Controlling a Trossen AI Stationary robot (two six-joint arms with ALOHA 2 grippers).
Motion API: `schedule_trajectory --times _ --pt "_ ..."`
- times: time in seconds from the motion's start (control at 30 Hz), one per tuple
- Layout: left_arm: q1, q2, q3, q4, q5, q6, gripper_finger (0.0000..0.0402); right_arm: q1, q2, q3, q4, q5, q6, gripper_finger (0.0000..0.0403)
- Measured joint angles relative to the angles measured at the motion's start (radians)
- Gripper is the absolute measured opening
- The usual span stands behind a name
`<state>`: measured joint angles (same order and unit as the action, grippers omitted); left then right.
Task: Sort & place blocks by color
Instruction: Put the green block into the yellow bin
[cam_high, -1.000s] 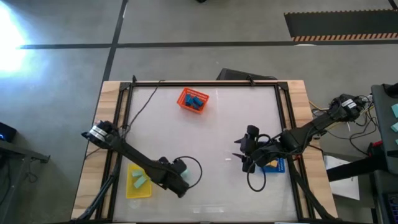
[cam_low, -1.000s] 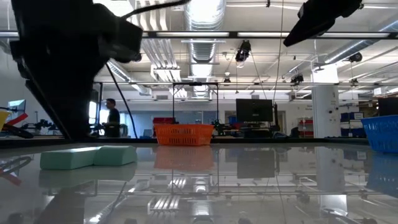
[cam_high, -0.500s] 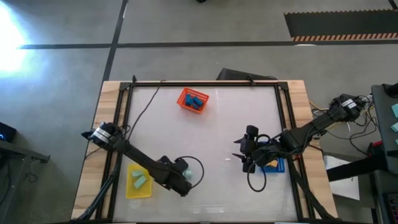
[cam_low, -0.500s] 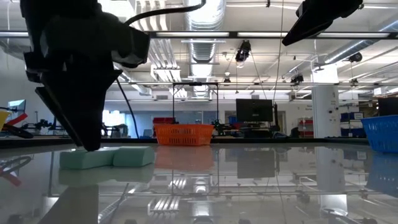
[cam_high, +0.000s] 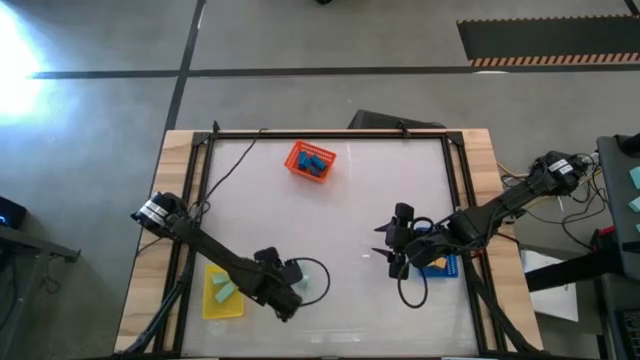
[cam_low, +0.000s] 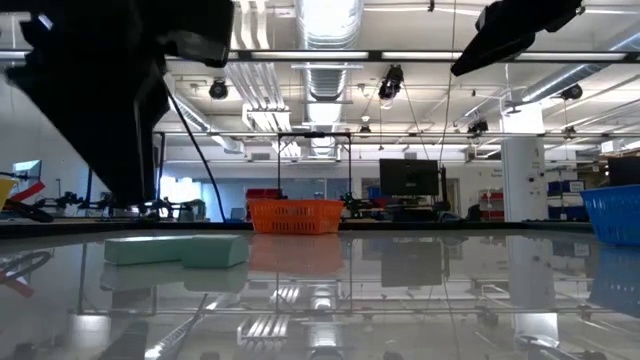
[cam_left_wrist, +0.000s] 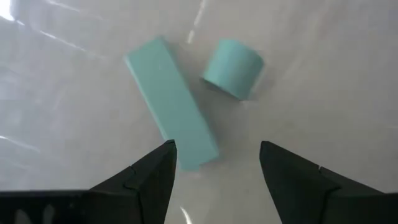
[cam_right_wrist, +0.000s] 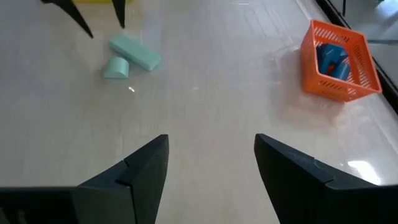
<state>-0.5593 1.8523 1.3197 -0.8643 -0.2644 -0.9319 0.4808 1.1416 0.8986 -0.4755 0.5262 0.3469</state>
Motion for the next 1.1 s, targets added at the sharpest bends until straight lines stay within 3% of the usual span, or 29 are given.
schedule_trajectory --times 0.23,0.77,0.97,1.1 --pt "0.001 0.0 -0.077 0.063 -0.146 0.006 0.0215 0.006 0.0 -0.08 0.092 0.0 0.048 0.0228" --pt "-0.005 0.003 -0.238 0.301 -0.146 -0.015 0.0212 0.026 0.0 -0.212 0.375 0.0 0.031 0.0228" --pt "-0.005 0.005 -0.243 0.313 -0.153 -0.03 0.0158 0.026 0.0 -0.264 0.515 0.001 -0.031 0.0228" --pt "-0.005 0.006 -0.24 0.312 -0.157 -0.034 0.0115 0.026 0.0 -0.272 0.518 0.001 -0.033 0.0228"
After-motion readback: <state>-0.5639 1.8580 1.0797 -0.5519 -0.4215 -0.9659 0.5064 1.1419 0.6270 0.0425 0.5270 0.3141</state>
